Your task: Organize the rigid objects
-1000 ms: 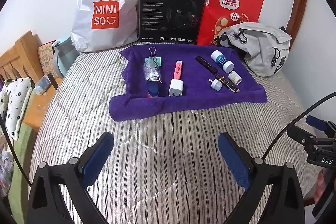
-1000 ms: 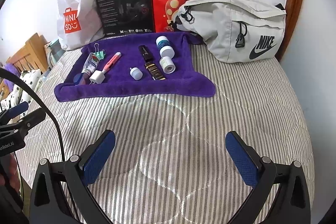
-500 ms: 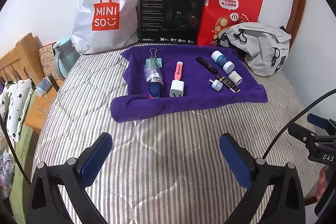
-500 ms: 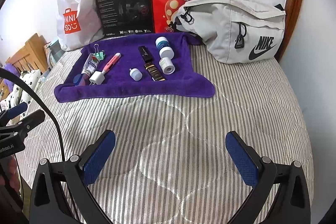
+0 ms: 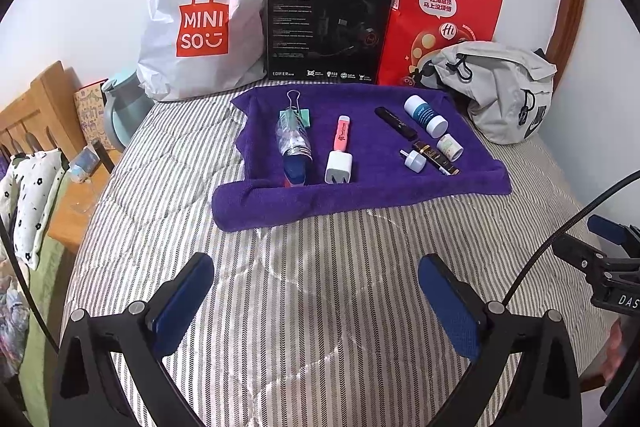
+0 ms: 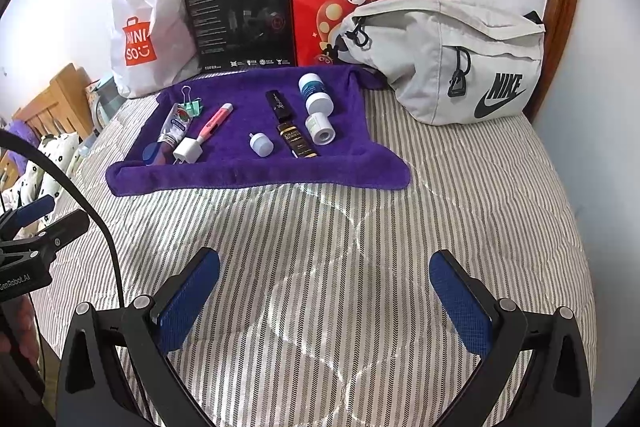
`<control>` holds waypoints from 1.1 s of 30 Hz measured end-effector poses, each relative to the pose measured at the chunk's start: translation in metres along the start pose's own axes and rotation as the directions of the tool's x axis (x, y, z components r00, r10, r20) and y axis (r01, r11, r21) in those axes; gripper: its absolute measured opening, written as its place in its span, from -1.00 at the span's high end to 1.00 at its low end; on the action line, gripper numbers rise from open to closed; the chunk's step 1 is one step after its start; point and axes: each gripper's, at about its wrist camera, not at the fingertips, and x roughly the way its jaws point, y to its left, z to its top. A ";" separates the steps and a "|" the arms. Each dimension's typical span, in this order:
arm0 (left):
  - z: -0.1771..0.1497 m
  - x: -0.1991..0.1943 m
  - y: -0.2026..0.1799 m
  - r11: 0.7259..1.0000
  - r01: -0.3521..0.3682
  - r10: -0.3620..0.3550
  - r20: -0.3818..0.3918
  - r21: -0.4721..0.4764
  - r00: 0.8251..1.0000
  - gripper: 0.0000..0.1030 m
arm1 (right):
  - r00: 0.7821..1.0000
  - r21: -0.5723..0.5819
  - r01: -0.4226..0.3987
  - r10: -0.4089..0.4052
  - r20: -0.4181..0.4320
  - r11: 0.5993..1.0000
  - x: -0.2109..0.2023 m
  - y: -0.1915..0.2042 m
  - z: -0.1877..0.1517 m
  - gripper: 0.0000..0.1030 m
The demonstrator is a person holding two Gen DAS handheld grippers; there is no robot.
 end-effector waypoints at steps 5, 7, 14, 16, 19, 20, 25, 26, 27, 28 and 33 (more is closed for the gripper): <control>0.000 0.000 0.001 1.000 0.000 0.000 -0.001 -0.003 1.000 -1.00 | 1.000 -0.001 0.000 0.000 0.002 1.000 0.000 0.000 0.000 -1.00; 0.000 -0.001 0.002 1.000 0.001 -0.001 0.000 -0.003 1.000 -1.00 | 1.000 -0.002 0.002 -0.002 0.001 1.000 0.000 0.001 0.000 -1.00; 0.001 -0.002 0.003 1.000 0.002 -0.002 0.000 -0.002 1.000 -1.00 | 1.000 -0.001 0.000 0.000 0.002 1.000 0.000 0.001 0.000 -1.00; 0.001 -0.002 0.003 1.000 0.002 -0.002 0.000 -0.004 1.000 -1.00 | 1.000 0.000 0.003 -0.003 0.003 1.000 0.000 0.001 -0.001 -1.00; 0.001 -0.002 0.003 1.000 0.001 -0.001 0.001 -0.003 1.000 -1.00 | 1.000 0.000 0.004 -0.004 0.003 1.000 -0.001 0.001 -0.001 -1.00; 0.002 -0.002 0.004 1.000 0.001 -0.001 0.002 -0.004 1.000 -1.00 | 1.000 0.000 0.005 -0.005 0.003 1.000 -0.001 0.001 -0.001 -1.00; 0.001 -0.003 0.005 1.000 0.001 -0.001 0.003 -0.006 1.000 -1.00 | 1.000 -0.002 0.005 -0.005 0.001 1.000 -0.001 0.001 -0.001 -1.00; 0.000 -0.003 0.006 1.000 0.001 -0.001 0.003 -0.007 1.000 -1.00 | 1.000 -0.002 0.005 -0.005 0.000 1.000 -0.001 0.001 -0.001 -1.00; 0.001 -0.003 0.006 1.000 0.002 -0.002 0.003 -0.005 1.000 -1.00 | 1.000 -0.003 0.007 -0.007 0.000 1.000 -0.001 0.001 -0.001 -1.00; 0.001 -0.003 0.006 1.000 0.002 -0.002 0.003 -0.005 1.000 -1.00 | 1.000 -0.003 0.008 -0.008 0.000 1.000 -0.001 0.001 -0.001 -1.00; 0.000 -0.003 0.005 1.000 0.000 0.000 0.003 -0.007 1.000 -1.00 | 1.000 -0.005 0.010 -0.010 -0.002 1.000 -0.001 0.002 -0.002 -1.00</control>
